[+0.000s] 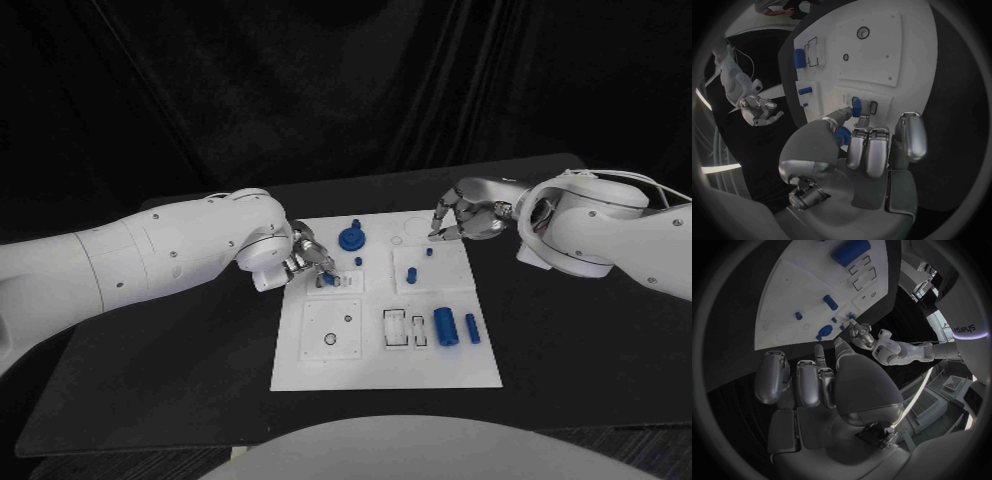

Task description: Assemble the parts on the task board

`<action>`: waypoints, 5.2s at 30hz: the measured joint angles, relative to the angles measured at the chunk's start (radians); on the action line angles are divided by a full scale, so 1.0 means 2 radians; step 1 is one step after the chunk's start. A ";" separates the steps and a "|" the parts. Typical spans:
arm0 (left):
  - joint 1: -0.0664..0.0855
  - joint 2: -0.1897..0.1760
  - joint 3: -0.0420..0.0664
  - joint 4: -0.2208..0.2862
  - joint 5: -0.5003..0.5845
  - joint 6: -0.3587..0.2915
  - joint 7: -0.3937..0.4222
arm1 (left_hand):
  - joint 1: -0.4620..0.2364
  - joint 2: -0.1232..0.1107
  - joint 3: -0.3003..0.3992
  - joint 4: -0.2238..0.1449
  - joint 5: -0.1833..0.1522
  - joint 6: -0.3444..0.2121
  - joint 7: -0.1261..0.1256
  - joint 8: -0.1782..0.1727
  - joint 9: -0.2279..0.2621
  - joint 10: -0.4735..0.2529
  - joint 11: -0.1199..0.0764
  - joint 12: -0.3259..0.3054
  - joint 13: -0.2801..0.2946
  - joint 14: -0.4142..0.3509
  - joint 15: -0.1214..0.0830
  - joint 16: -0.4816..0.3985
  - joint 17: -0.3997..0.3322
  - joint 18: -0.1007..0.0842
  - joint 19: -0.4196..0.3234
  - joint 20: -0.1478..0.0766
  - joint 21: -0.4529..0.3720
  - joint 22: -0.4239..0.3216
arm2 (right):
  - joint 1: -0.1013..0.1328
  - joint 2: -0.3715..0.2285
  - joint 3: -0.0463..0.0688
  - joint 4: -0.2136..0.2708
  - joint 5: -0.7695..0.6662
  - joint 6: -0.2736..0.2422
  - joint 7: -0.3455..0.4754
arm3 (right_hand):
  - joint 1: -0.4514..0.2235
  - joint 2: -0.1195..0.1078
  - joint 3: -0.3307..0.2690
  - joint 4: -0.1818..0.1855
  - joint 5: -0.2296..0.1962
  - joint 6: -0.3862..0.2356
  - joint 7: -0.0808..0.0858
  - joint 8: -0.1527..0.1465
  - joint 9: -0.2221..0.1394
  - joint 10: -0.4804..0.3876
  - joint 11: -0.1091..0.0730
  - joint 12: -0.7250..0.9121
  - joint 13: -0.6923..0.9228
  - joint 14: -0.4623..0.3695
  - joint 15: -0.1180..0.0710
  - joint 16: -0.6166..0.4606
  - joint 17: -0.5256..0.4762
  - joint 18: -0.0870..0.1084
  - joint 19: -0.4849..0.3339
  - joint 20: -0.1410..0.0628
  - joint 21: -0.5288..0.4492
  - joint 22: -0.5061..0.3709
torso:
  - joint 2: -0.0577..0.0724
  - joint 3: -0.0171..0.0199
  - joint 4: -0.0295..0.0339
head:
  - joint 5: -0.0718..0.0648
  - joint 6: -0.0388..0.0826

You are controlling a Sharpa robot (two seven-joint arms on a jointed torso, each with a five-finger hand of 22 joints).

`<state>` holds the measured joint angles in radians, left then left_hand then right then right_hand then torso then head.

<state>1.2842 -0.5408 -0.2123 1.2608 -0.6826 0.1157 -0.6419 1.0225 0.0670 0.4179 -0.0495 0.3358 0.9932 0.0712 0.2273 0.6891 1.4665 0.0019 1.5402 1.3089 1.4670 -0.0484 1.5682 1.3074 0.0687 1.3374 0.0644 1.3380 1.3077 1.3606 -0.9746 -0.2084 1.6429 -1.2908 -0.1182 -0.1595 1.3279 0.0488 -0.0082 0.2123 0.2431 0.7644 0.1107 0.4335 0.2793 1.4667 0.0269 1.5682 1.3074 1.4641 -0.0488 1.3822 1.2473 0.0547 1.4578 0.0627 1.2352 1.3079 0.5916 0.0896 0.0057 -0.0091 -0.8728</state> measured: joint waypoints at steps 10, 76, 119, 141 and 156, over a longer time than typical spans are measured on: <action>0.000 0.002 0.000 0.000 0.000 -0.005 0.009 | 0.001 -0.001 -0.005 0.005 -0.020 -0.009 -0.002 0.007 0.015 0.000 0.000 -0.003 0.000 0.000 0.000 0.000 0.000 0.000 0.000 0.000 -0.005 0.000 | -0.001 -0.001 0.000 0.000 0.000 0.000 0.000 | 0.000 0.000 0.000 0.000 0.000 -0.002 0.002 0.000 0.000 0.000 0.000 0.000 0.000 0.000 0.000 0.000 0.000 0.000 0.000 0.000 0.000 0.000 | 0.000 -0.0003 0.0000 | 0.001 0.000; -0.010 -0.006 0.000 0.000 -0.001 -0.020 0.041 | 0.004 0.003 -0.013 0.019 -0.044 -0.024 0.003 0.009 0.027 0.000 0.000 -0.014 0.000 0.000 0.000 0.000 0.000 0.000 -0.007 0.003 -0.019 0.000 | -0.006 -0.002 0.000 0.000 0.009 0.000 0.000 | 0.004 0.000 0.000 -0.008 0.002 -0.016 0.004 -0.002 -0.003 0.000 0.000 -0.002 0.000 0.000 0.000 -0.004 -0.006 0.008 0.000 0.000 -0.010 0.000 | 0.000 -0.0001 0.0005 | 0.003 0.000; -0.021 -0.021 0.001 0.017 0.000 -0.043 0.056 | 0.016 0.000 -0.014 0.020 -0.044 -0.028 0.003 0.009 0.031 0.000 0.000 -0.019 0.000 0.000 0.000 -0.002 0.000 0.000 -0.011 0.003 -0.021 0.000 | -0.010 -0.004 0.000 0.000 0.011 0.000 0.001 | 0.004 0.000 0.000 -0.008 0.006 -0.016 0.004 -0.002 -0.003 0.000 0.000 -0.002 0.000 0.000 0.000 -0.004 -0.006 0.008 0.000 0.000 -0.010 0.000 | 0.000 -0.0006 0.0005 | 0.005 0.000; -0.022 -0.022 0.001 0.018 0.000 -0.044 0.057 | 0.028 -0.003 -0.021 0.023 -0.061 -0.035 0.006 0.009 0.032 0.000 0.000 -0.026 0.000 0.000 0.004 -0.006 0.000 0.000 -0.014 0.007 -0.027 0.000 | -0.012 -0.003 0.000 -0.001 0.011 0.000 0.000 | 0.004 0.000 0.000 -0.008 0.006 -0.016 0.004 -0.002 -0.003 0.000 0.000 -0.002 0.000 0.000 0.000 -0.004 -0.006 0.008 0.000 0.000 -0.010 0.000 | 0.000 -0.0003 0.0003 | 0.006 0.000; -0.022 -0.022 0.001 0.018 0.000 -0.043 0.057 | 0.028 -0.003 -0.021 0.023 -0.062 -0.035 0.006 0.009 0.033 0.000 0.000 -0.027 0.000 0.000 0.004 -0.008 0.000 0.000 -0.016 0.005 -0.027 0.000 | -0.012 -0.002 0.000 -0.002 0.011 0.001 0.000 | 0.004 0.000 0.000 -0.008 0.006 -0.016 0.004 -0.002 -0.003 0.000 0.000 -0.002 0.000 0.000 0.000 -0.006 -0.006 0.008 0.000 0.000 -0.010 0.000 | 0.000 -0.0001 0.0005 | 0.007 0.000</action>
<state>1.2400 -0.5839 -0.2097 1.2977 -0.6834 0.0289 -0.5284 1.0791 0.0609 0.3754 -0.0042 0.2127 0.9234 0.0841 0.2455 0.7543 1.4665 0.0022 1.4853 1.3089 1.4669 -0.0408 1.5515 1.3074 0.0688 1.3048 0.0747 1.2837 1.3073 1.3359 -0.9785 -0.2083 1.6397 -1.2681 -0.1157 -0.1587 1.3355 0.0488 -0.0082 0.1956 0.2549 0.7322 0.1178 0.4287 0.2735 1.4667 0.0268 1.5646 1.3074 1.4641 -0.0488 1.3706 1.2345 0.0701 1.4579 0.0627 1.2148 1.3074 0.5908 0.0894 0.0066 0.0047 -0.8728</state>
